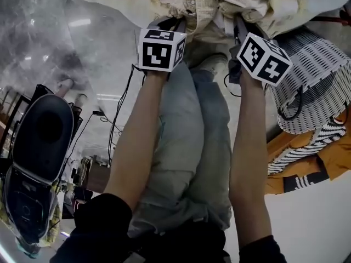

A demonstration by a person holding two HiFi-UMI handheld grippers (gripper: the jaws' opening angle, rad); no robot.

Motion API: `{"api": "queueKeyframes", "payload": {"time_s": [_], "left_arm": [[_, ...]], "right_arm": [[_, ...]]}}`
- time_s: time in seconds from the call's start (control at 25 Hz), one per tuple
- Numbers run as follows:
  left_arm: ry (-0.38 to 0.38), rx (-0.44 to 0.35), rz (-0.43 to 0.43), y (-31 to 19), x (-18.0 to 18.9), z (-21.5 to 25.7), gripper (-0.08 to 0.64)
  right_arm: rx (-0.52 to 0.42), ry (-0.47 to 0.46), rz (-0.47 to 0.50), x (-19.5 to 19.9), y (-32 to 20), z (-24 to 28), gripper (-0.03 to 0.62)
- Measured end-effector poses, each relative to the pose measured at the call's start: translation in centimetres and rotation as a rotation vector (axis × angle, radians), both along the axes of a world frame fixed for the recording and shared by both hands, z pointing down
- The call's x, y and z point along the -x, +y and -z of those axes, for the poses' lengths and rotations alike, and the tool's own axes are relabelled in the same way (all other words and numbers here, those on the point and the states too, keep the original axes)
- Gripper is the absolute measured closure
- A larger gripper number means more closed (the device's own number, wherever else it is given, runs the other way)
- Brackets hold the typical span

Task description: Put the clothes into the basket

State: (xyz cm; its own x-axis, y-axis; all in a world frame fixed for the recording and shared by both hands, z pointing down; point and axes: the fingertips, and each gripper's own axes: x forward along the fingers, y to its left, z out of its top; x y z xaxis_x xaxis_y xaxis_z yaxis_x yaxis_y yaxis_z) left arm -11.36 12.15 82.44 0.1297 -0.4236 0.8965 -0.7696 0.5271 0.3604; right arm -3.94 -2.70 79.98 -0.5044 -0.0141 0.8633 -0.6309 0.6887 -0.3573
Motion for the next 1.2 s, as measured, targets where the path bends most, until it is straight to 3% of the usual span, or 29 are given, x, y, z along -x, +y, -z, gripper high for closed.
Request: {"api": "queueKeyframes", "payload": {"time_s": [0.16,0.36,0.6,0.88,1.04,1.2], "left_arm": [[0.051,-0.070,-0.016,-1.9,-0.7,4.0,0.523],[0.031,-0.162,-0.054,-4.4,-1.4,11.7,0.523],[-0.048,-0.287,-0.090,-7.6,-1.3,23.3,0.525],[-0.064,-0.365,-0.148,-10.4,-3.3,37.1,0.525],[-0.105,-0.440,-0.201,-12.2,-5.9,46.2,0.525],[-0.149,-0.540,-0.286,-15.0,-9.1,54.8,0.525]], "right_arm": [[0.090,-0.111,0.005,1.6,2.6,3.9,0.552],[0.082,-0.206,0.039,1.6,4.3,11.2,0.555],[-0.026,-0.342,-0.002,0.8,2.0,22.4,0.555],[-0.116,-0.413,-0.035,-1.1,0.1,35.7,0.555],[-0.208,-0.481,-0.039,-3.7,-0.9,44.7,0.556],[-0.309,-0.560,-0.106,-7.0,-3.0,53.3,0.557]]}}
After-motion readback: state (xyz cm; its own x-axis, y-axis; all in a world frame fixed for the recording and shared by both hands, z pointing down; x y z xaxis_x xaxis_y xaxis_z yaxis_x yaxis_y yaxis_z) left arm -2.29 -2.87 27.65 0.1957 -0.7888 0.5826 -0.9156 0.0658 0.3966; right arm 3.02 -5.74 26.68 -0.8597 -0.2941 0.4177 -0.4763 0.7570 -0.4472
